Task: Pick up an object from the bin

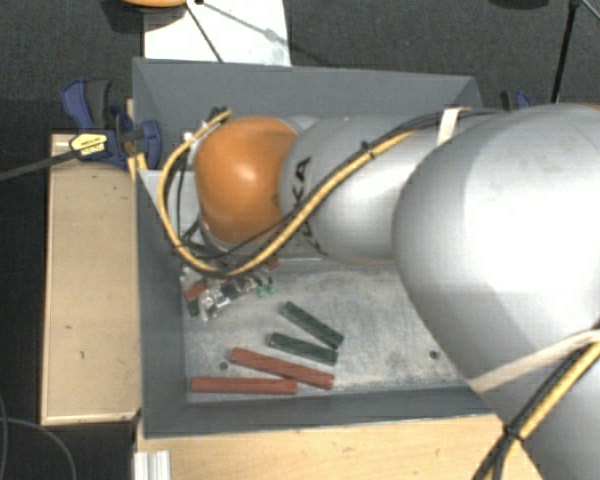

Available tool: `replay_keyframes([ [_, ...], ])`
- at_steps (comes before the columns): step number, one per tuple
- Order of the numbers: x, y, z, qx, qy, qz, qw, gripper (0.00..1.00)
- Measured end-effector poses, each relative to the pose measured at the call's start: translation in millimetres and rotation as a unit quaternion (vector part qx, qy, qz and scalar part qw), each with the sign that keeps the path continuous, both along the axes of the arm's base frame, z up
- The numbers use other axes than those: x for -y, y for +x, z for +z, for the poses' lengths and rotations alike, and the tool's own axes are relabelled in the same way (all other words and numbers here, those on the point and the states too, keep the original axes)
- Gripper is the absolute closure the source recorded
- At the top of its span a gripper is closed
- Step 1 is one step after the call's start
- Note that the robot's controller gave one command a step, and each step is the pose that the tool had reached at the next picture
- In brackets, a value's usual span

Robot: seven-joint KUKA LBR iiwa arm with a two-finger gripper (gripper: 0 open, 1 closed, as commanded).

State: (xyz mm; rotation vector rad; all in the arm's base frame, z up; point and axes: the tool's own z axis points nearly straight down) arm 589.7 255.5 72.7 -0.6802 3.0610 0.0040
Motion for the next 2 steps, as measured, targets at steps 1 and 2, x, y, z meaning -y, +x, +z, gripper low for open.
replay_keyframes([
  [1, 0.0, 0.0, 0.1, 0.0, 0.0, 0.0, 1.0, 1.0],
  [2, 0.4, -1.1, 3.2, -0.0017, -0.001, -0.001, 1.0, 1.0],
])
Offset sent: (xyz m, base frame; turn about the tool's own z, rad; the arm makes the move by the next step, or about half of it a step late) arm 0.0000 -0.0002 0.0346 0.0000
